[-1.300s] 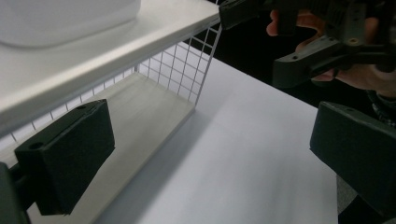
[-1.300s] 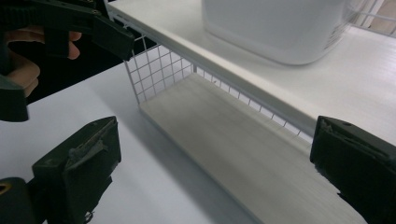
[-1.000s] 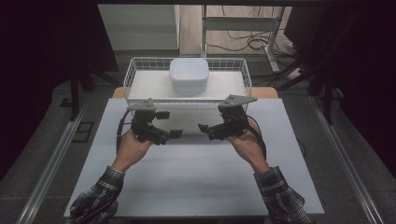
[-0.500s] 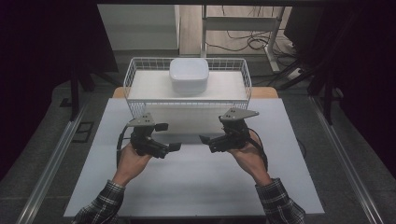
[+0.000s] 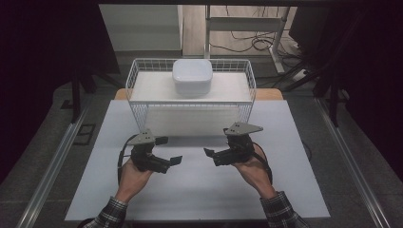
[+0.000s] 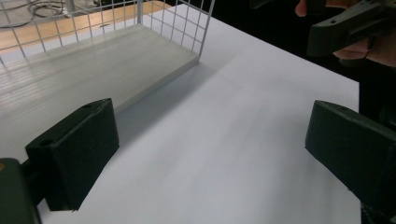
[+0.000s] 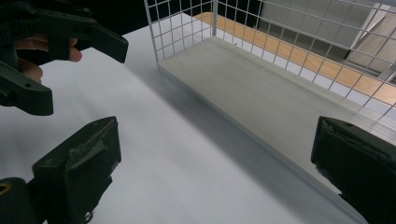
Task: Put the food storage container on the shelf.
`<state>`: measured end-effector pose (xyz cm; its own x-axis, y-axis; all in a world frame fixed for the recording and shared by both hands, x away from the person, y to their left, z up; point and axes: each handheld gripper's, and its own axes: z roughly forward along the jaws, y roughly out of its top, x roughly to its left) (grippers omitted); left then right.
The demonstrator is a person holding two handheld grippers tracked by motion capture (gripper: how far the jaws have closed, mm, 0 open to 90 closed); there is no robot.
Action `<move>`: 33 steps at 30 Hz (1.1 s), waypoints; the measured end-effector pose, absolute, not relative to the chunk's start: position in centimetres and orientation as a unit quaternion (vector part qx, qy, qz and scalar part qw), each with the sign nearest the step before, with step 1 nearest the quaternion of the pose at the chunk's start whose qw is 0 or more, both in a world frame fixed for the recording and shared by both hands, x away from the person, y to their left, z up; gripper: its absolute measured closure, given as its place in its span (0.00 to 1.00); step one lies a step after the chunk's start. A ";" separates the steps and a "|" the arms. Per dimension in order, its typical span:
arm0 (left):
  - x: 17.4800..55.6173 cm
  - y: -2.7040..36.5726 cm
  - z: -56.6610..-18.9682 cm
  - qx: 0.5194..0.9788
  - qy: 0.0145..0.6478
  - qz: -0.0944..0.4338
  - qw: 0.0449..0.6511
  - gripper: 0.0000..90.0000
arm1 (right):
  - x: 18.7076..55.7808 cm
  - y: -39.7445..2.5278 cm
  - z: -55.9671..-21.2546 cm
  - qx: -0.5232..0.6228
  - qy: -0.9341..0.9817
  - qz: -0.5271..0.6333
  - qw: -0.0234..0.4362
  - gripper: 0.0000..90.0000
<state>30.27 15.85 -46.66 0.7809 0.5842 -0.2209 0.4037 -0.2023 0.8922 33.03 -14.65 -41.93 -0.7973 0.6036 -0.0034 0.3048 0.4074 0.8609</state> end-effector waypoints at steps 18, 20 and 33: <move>28.0 16.4 -48.8 0.780 0.331 0.093 0.523 0.02 | 31.5 -15.8 -45.0 0.269 0.839 0.445 0.161 0.01; 27.7 16.5 -49.1 0.783 0.333 0.095 0.517 0.02 | 31.3 -16.0 -45.1 0.271 0.838 0.446 0.160 0.00; 25.8 18.2 -49.5 0.780 0.351 0.095 0.509 0.04 | 29.4 -17.2 -45.2 0.269 0.836 0.444 0.177 0.00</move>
<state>25.78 18.17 -49.46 0.7362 0.6438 -0.2087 0.4498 -0.2351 0.8616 29.41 -17.24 -45.17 -0.7922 0.6076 -0.0564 0.2937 0.4606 0.8376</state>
